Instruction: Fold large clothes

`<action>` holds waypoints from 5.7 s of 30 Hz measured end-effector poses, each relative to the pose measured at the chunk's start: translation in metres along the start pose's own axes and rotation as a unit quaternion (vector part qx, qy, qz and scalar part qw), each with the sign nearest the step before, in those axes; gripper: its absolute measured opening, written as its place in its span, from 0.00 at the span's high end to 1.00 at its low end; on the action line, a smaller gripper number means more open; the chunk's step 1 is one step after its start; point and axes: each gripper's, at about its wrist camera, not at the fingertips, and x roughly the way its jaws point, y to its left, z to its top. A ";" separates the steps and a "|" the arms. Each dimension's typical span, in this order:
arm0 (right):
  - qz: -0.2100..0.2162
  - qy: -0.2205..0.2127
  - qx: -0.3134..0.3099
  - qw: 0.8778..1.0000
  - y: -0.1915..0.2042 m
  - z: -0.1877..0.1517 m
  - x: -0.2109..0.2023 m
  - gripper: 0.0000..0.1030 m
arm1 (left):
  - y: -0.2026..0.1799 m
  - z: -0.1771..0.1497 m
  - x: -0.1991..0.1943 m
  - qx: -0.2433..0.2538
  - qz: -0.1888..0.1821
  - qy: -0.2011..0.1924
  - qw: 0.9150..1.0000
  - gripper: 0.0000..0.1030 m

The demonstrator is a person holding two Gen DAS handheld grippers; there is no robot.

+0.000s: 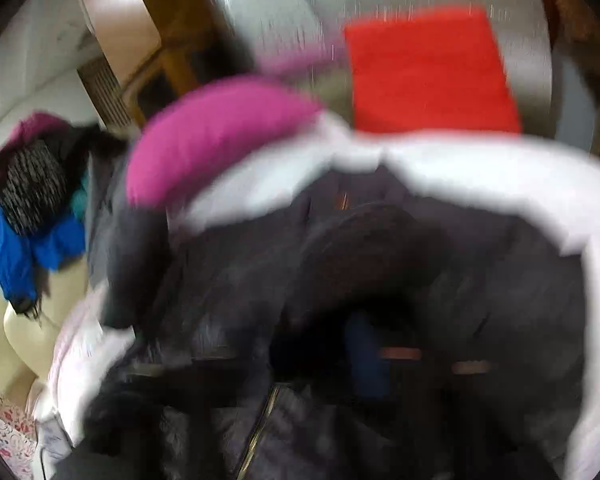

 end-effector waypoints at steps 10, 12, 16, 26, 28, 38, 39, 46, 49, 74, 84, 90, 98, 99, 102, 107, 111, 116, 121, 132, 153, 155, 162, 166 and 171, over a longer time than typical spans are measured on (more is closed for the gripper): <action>0.079 -0.126 0.166 0.975 -0.089 -0.010 -0.094 0.17 | -0.010 0.012 -0.002 0.015 0.023 0.031 0.999 0.00; 0.106 -0.139 0.235 0.956 -0.128 -0.011 -0.093 0.11 | -0.015 0.021 -0.010 0.021 0.026 0.027 0.999 0.00; 0.133 -0.085 0.330 0.931 -0.180 -0.029 -0.051 0.12 | -0.042 0.063 -0.031 0.055 0.017 0.001 0.998 0.00; 0.231 -0.188 0.300 0.906 -0.196 -0.064 -0.061 0.12 | -0.186 0.192 0.033 0.182 0.066 -0.007 0.981 0.00; 0.242 -0.195 0.316 0.896 -0.199 -0.063 -0.058 0.12 | -0.208 0.203 0.054 0.202 0.087 0.015 0.975 0.00; 0.238 -0.199 0.306 0.900 -0.200 -0.063 -0.064 0.13 | -0.187 0.227 0.092 0.184 0.128 0.056 0.973 0.66; 0.236 -0.199 0.306 0.901 -0.200 -0.062 -0.064 0.13 | -0.168 0.229 0.082 0.156 0.115 0.042 0.980 0.71; 0.225 -0.197 0.294 0.908 -0.197 -0.064 -0.063 0.14 | -0.016 0.182 0.047 -0.096 -0.011 0.003 0.995 0.72; 0.217 -0.196 0.285 0.913 -0.194 -0.064 -0.063 0.14 | 0.017 0.150 0.062 -0.165 -0.061 0.037 0.984 0.68; 0.144 -0.228 0.283 0.921 -0.219 -0.042 -0.149 0.12 | 0.028 0.153 0.084 -0.083 -0.040 0.005 0.996 0.81; 0.083 -0.033 0.268 0.959 -0.248 0.015 -0.052 0.70 | 0.034 0.131 0.093 -0.079 -0.039 0.001 0.996 0.77; -0.035 -0.022 0.193 0.980 -0.229 0.025 -0.047 0.87 | 0.025 0.133 0.103 -0.071 -0.042 0.001 0.997 0.74; -0.033 -0.091 0.220 0.971 -0.216 0.009 -0.096 0.73 | 0.023 0.136 0.106 -0.068 -0.044 0.009 0.997 0.72; -0.022 -0.102 0.216 0.971 -0.209 0.005 -0.107 0.67 | 0.024 0.134 0.105 -0.068 -0.044 0.009 0.997 0.72; 0.030 -0.100 0.197 0.975 -0.175 -0.014 -0.120 0.36 | 0.023 0.134 0.106 -0.067 -0.044 0.007 0.997 0.71; -0.005 -0.078 0.175 0.981 -0.158 -0.035 -0.106 0.36 | 0.022 0.135 0.105 -0.062 -0.043 0.009 0.997 0.71; -0.047 0.005 0.148 0.988 -0.164 -0.043 -0.074 0.59 | 0.022 0.134 0.105 -0.061 -0.044 0.009 0.997 0.70; -0.054 0.002 0.183 0.982 -0.179 -0.041 -0.079 0.76 | 0.029 0.138 0.099 -0.068 -0.057 0.031 0.996 0.70; -0.057 -0.056 0.180 0.980 -0.171 -0.031 -0.111 0.21 | 0.048 0.138 0.047 -0.094 -0.063 -0.005 0.994 0.46; -0.013 -0.060 0.284 0.957 -0.249 0.027 -0.064 0.22 | 0.023 0.157 0.065 -0.030 -0.045 -0.024 0.998 0.41; -0.093 -0.072 0.085 0.989 -0.122 0.012 -0.088 0.39 | 0.019 0.161 0.070 -0.001 0.021 -0.023 0.999 0.40; -0.093 -0.039 0.065 0.993 -0.110 -0.001 -0.066 0.39 | 0.023 0.157 0.094 -0.006 0.032 0.022 0.999 0.40; -0.127 -0.016 0.061 0.990 -0.107 -0.011 -0.046 0.34 | 0.027 0.161 0.085 -0.017 -0.003 0.034 0.999 0.38; -0.107 -0.057 0.045 0.992 -0.081 -0.020 -0.072 0.26 | 0.057 0.150 0.021 -0.039 -0.068 -0.030 0.996 0.31; -0.077 -0.049 0.027 0.995 -0.051 -0.053 -0.072 0.25 | 0.152 0.136 -0.031 -0.141 -0.117 -0.094 0.979 0.18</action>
